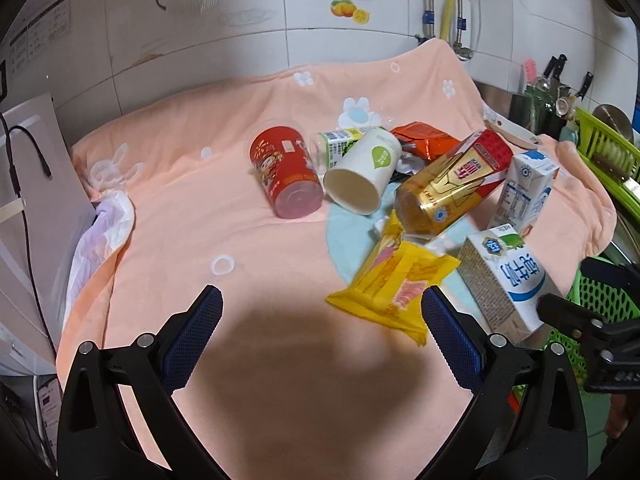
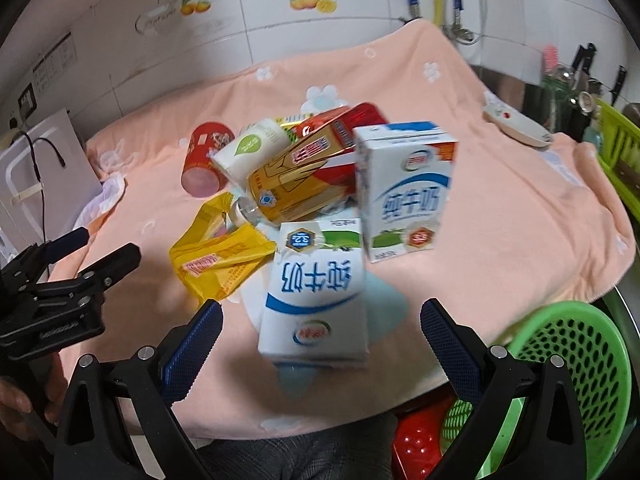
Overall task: Collect trash
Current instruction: 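Reach the right tool to the white milk carton and grasp it, then grasp the yellow snack wrapper with the left tool while the right tool holds the carton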
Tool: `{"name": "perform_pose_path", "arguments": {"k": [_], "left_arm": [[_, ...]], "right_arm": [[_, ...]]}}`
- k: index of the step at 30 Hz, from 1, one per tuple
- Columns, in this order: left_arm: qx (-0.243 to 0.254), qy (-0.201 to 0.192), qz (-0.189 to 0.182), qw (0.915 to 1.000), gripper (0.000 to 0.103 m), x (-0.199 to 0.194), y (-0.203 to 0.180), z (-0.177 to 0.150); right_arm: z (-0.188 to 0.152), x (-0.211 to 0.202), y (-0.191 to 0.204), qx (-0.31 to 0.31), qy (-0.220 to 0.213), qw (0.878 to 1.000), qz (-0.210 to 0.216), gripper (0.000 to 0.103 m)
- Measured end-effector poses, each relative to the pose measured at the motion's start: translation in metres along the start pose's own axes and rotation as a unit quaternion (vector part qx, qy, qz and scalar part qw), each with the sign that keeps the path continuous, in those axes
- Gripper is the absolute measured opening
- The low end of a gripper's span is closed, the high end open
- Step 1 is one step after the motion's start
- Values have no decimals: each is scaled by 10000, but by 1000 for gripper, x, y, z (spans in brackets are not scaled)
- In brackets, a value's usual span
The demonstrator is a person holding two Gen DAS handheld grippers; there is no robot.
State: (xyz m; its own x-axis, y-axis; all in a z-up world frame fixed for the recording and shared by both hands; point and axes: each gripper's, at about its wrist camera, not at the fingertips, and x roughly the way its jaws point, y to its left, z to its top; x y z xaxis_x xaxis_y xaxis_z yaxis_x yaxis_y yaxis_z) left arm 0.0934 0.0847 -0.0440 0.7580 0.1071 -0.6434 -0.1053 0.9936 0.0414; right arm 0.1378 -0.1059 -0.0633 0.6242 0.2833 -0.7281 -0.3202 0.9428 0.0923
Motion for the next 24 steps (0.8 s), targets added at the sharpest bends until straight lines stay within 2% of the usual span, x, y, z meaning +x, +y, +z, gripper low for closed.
{"name": "perform_pose_path", "arguments": {"k": [8,13,21,24], "left_arm": [[106,132,-241,9996,97,12,8,1],[353,259,-581,9973,97,21,2,4],[815,438,-869,9919,97,40,-12,10],[1040,491,-892,9894,97,46,-18,12]], "right_arm": [[14,41,2,-49,391,9992,-105,96],[16,61,-3,30,639,9979,-126,95],[17,77,-6,54,906,9959,-66,70],[16,73,-6,54,860,9963,-27,65]]}}
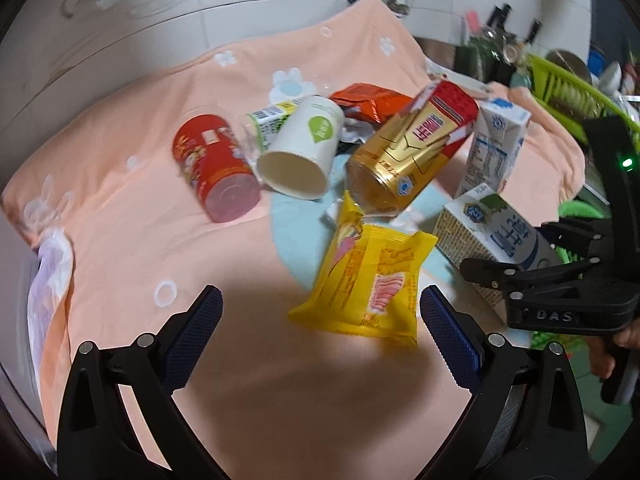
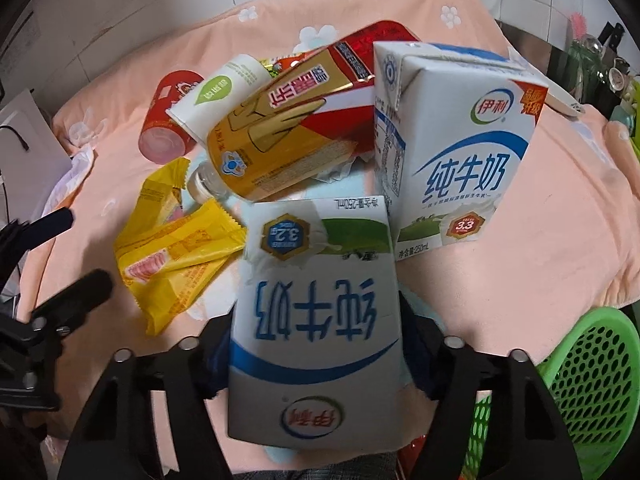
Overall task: Collect trash
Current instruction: 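Grasp the yellow snack wrapper with the left tool while the right tool holds the carton, then carry both items to the green basket while the left tool drops the wrapper in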
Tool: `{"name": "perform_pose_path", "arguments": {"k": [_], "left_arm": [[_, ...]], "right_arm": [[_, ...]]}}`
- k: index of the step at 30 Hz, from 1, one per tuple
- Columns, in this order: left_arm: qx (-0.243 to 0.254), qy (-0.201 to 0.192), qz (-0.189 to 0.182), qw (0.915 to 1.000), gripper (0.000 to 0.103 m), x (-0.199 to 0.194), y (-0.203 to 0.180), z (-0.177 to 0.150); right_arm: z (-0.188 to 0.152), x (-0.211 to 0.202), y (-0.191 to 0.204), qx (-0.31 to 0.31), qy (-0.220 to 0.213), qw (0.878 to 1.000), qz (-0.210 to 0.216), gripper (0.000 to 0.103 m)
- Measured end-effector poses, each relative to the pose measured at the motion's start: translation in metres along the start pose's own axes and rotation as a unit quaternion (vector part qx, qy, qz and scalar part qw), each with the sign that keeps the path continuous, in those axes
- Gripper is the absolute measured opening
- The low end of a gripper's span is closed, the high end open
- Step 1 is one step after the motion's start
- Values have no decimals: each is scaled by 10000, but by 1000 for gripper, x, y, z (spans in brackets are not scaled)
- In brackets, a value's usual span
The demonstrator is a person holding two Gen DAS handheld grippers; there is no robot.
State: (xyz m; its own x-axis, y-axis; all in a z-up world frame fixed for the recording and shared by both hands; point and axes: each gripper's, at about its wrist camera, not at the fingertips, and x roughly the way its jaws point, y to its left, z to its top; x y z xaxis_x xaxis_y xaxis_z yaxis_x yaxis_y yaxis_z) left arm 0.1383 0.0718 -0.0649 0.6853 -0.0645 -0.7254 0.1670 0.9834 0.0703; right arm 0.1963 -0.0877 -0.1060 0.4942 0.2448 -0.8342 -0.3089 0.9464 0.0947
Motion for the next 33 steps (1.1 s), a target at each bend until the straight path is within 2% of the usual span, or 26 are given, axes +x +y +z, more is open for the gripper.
{"name": "perform_pose_path", "arguments": {"k": [6,12,17,20,24,26,29,33], "left_arm": [[414,162,-202,9988,97,17,-11,6],[504,354,-345,9975,93,36,-13,8],[402,509,-554,9964,79,49,-11,8],[351,551,-673,9956,66,53,-11,7],[335,423,-748,9957,55,50,-13,6],[347,366,-811,9954,42,46,-15,6],[351,328,-876,9950,32,40,-17,4],[275,301,-909,9950,24,34,-17,2]], "right_arm": [[-6,-16,-1,0,-156,9998,81,65],[-18,-45,-5,8,-365,9989,279,65],[-31,-65,-16,87,-495,9983,296,65],[-38,-73,-23,153,-551,9981,231,65],[-48,-83,-36,323,-622,9974,149,65],[-52,-88,-43,392,-657,9970,88,65],[-59,-95,-53,473,-700,9964,5,65],[-65,-104,-66,577,-777,9953,-72,65]]}}
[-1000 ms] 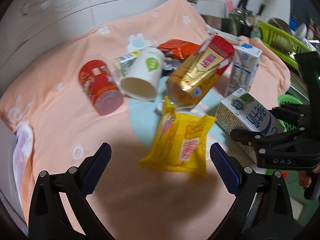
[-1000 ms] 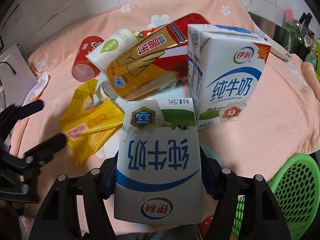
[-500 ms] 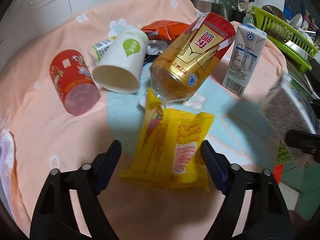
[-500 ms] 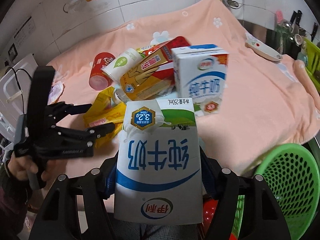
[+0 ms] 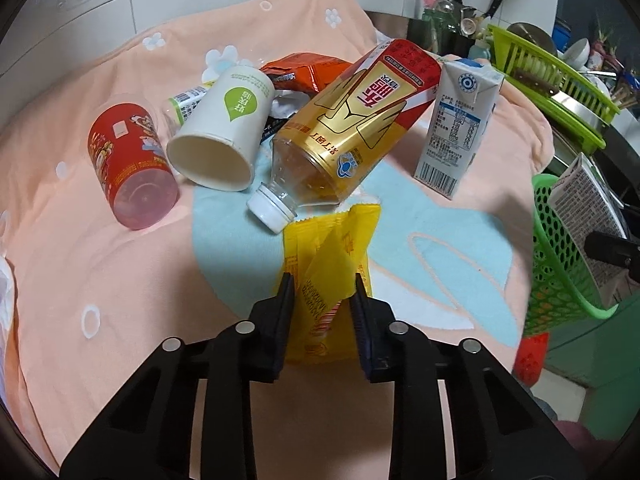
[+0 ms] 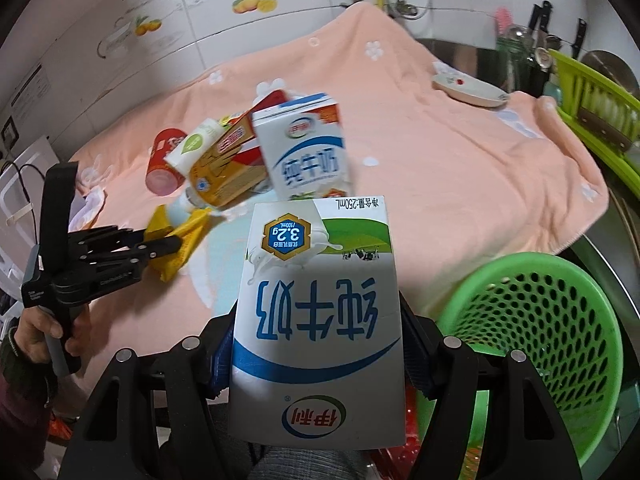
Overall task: Collect trash
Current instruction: 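Carry both items to the green basket while the left tool drops the wrapper in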
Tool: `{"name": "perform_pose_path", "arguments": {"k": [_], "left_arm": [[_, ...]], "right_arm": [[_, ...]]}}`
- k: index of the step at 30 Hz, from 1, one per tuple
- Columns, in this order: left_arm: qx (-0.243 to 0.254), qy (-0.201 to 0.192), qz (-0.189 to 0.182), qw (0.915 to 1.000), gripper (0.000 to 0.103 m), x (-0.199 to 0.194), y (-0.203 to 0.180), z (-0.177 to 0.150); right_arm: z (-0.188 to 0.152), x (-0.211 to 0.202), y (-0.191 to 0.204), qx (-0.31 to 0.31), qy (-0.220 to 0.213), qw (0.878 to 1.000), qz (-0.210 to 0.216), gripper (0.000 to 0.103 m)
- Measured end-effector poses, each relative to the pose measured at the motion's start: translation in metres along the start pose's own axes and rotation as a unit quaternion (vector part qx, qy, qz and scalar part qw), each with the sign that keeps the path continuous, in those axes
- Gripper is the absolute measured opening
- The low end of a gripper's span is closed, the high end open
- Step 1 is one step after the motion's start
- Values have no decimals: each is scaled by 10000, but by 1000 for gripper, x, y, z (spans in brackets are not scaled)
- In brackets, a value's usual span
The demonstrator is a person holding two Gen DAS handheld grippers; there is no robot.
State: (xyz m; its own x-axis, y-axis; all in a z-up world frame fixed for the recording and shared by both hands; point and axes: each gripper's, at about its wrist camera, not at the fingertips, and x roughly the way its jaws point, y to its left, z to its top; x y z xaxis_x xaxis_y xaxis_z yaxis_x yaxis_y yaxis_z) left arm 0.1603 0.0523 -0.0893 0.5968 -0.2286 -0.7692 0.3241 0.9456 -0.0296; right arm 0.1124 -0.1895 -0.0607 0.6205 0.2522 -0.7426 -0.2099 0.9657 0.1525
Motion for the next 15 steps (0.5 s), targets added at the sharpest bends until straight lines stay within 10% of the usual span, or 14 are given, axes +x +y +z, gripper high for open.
{"name": "perform_pose_path", "arguments": {"k": [15], "left_arm": [[206,-249,-697,9970,13,-40,-47,9]], "right_arm": [[-12,-35,-42,306,-368,9984,-302,65]]}}
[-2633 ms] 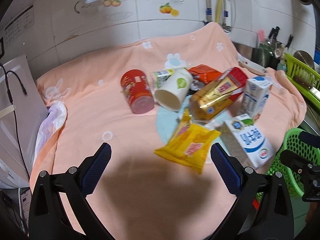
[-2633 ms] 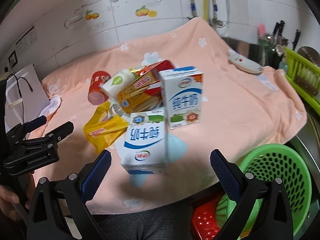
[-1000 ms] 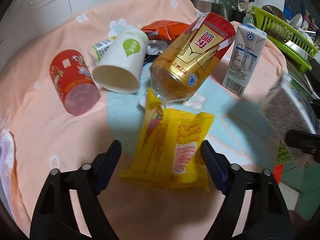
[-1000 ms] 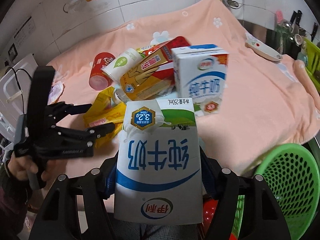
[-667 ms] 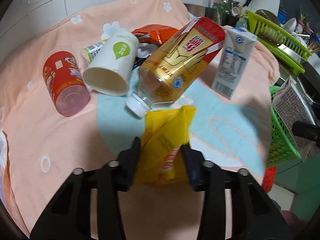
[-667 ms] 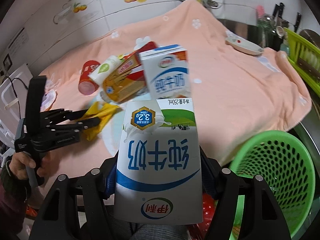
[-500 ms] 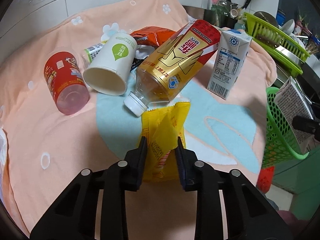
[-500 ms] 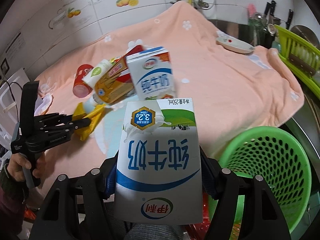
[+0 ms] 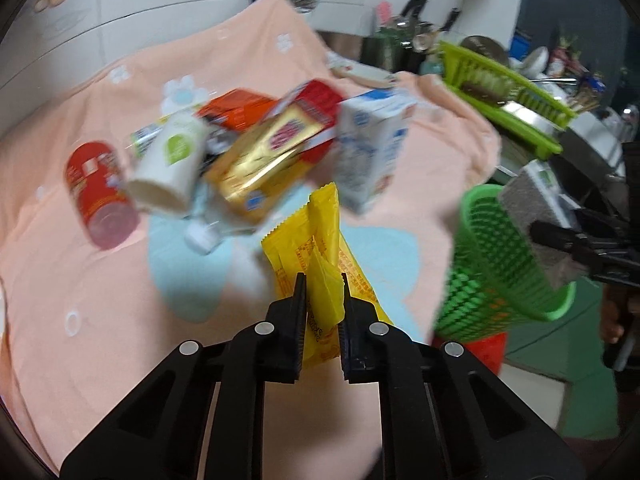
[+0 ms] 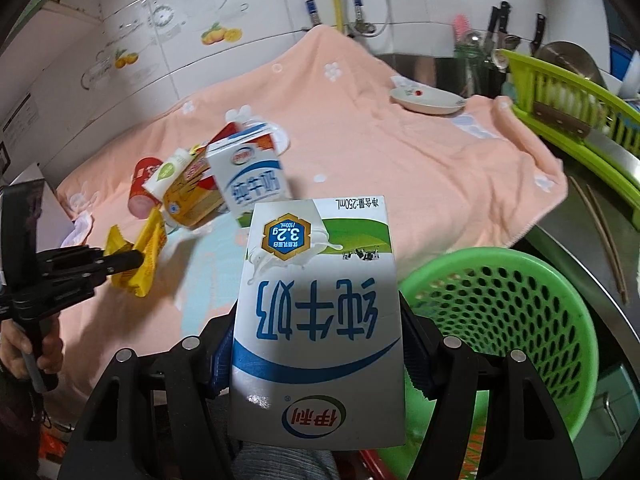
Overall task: Collect trash
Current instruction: 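Carry both items to the green basket while the left tool drops the wrapper in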
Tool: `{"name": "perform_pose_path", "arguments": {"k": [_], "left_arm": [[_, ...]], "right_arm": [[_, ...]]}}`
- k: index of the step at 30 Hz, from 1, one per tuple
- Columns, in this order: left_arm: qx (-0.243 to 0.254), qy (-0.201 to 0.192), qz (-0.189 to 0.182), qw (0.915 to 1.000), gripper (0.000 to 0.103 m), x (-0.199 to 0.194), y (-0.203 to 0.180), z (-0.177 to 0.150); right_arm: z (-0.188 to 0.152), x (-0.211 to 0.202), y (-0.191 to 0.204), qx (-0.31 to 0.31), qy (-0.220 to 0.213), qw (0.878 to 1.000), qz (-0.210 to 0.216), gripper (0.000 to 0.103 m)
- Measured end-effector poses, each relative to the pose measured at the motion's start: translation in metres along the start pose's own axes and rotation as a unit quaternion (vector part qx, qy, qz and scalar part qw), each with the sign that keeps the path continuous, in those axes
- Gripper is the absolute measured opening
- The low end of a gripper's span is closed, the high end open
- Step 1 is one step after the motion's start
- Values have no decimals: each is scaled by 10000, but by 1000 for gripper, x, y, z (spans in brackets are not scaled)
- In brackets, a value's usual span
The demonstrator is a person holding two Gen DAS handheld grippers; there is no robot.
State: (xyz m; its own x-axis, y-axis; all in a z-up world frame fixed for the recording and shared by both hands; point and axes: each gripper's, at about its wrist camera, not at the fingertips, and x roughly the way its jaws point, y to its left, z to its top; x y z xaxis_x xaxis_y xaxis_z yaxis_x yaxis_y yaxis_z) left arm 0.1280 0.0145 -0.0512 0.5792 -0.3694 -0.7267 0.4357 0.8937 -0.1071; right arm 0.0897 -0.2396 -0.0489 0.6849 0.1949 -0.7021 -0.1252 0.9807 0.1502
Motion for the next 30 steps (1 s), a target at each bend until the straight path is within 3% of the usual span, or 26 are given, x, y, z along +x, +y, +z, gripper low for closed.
{"name": "perform_pose_path", "arguments": {"k": [5,12,21,24,28,30], "left_arm": [[270,-37,-658,9975,13,8,-48,17],[920,246,-1454,9848,13,63,-141,46],[1271,965,-1708,9723,14,147,-212,47],[1334,1093,-1700,9702,21,163,-223,43],[1276,1213,-1747,9688,52,176,-228,36],[1219,1196,-1771,9693,54,179,-226,34]], "right_arm": [[-6,-15,-30,230,-96,9993,-283,65],[-17,-33,-78,606,-183,9956,-693,65],[-33,-42,-125,1019,-177,9894,-1015,65],[-37,-38,-134,1112,-127,9880,-1061,65],[-40,-32,-143,1194,-48,9869,-1083,65],[-42,-29,-146,1238,-4,9864,-1078,65]]}}
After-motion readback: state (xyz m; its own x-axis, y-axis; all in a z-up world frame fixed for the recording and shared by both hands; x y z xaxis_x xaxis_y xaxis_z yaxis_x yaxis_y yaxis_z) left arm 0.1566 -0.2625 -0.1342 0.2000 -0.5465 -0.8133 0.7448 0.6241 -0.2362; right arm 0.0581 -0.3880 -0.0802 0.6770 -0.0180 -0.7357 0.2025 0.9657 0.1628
